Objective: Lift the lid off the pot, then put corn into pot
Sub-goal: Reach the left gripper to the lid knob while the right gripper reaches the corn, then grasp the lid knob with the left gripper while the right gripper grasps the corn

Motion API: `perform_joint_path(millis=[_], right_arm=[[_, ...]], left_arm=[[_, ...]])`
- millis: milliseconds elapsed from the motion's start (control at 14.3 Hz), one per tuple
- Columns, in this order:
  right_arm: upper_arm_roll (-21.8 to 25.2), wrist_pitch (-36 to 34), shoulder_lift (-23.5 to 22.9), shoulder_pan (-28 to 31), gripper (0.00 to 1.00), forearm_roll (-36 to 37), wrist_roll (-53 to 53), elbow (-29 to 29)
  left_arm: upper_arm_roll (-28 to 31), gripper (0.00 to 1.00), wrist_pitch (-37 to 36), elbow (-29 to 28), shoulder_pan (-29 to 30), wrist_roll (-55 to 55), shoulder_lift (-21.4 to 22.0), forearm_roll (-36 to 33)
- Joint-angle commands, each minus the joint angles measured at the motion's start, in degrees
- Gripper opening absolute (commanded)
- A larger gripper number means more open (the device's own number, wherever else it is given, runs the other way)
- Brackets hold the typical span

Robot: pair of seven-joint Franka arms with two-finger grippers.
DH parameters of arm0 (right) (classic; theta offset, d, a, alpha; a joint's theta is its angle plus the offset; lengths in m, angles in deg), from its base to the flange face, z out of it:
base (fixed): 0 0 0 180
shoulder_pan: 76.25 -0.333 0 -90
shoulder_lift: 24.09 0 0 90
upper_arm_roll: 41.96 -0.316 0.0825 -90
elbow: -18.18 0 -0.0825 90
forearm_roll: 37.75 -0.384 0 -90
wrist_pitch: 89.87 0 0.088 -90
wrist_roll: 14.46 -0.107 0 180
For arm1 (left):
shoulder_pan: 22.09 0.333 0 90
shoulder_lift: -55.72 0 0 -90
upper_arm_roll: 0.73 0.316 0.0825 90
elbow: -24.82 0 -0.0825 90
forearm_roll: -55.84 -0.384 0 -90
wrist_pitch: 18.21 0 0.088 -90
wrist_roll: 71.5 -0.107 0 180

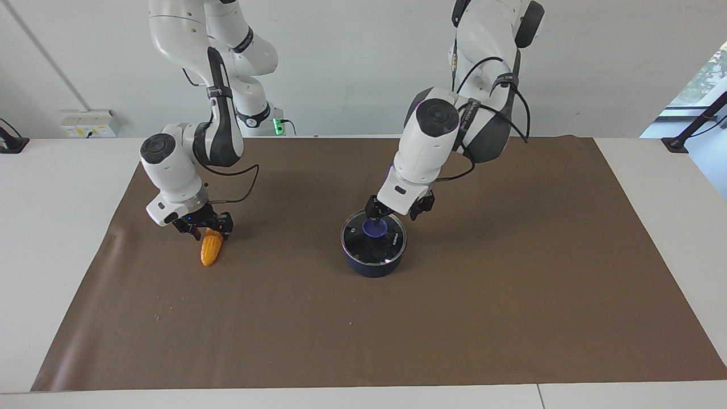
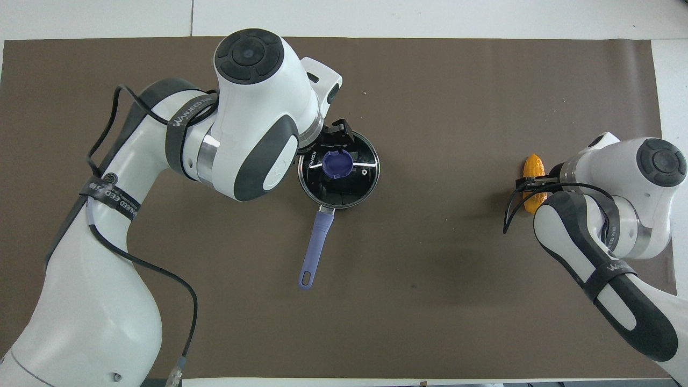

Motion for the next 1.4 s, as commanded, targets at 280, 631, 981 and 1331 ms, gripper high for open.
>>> perform_joint_path(millis=[280,631,981,1331], right_arm=[[-0.22,-4.33,-1.34,0.12,0.0,-0.63,1.69,3.01],[-0.31,-17.7,-3.28,-0.76,0.0,-0.72,1.24,14.53],[-0.31,-19.13,-3.54,-2.26,0.0,-0.72,-1.66,15.78],[-0.31,-19.12,-3.54,-2.35,0.0,-0.72,-1.66,15.78]], left_arm=[[1.01,1.0,-0.89,7.26,-3.48,2.42,-6.53,-3.21],[0.48,1.0,-2.12,7.0,-3.83,1.89,-6.8,-6.39],[0.13,1.0,-2.04,5.87,-4.62,1.89,-6.45,-6.66],[0.13,1.0,-2.04,5.24,-5.24,1.97,-6.27,-6.66]])
